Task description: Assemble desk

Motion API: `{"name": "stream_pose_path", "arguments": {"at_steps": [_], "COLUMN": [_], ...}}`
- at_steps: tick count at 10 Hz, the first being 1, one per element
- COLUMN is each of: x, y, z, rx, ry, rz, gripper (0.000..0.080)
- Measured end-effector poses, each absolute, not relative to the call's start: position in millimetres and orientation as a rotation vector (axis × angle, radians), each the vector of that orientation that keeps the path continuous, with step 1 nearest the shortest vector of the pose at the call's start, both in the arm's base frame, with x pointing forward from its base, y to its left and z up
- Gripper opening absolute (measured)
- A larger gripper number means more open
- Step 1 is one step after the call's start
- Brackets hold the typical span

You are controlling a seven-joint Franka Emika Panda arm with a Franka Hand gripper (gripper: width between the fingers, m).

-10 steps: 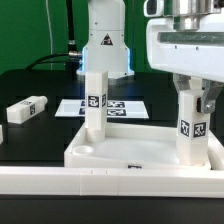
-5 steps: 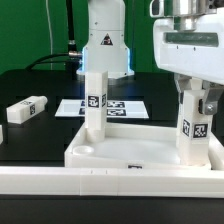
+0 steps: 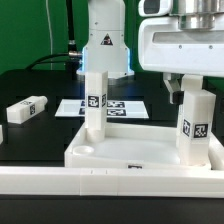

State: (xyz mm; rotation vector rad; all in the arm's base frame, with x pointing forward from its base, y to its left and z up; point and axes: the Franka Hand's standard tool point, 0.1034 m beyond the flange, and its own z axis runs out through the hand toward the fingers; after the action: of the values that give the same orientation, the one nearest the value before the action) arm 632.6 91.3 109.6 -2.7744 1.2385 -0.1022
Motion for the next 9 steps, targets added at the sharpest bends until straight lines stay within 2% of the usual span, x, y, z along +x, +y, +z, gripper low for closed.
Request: {"name": "stream_pose_path", "arguments": {"at_steps": [5, 9], "x": [633.9, 633.7], "y": [81.7, 81.5], "z": [110.0, 110.2], "rx": [-3.042, -3.111], "ry": [0.426, 0.080], "rz": [-0.143, -0.151], "gripper": [0.0648, 0.0648]}}
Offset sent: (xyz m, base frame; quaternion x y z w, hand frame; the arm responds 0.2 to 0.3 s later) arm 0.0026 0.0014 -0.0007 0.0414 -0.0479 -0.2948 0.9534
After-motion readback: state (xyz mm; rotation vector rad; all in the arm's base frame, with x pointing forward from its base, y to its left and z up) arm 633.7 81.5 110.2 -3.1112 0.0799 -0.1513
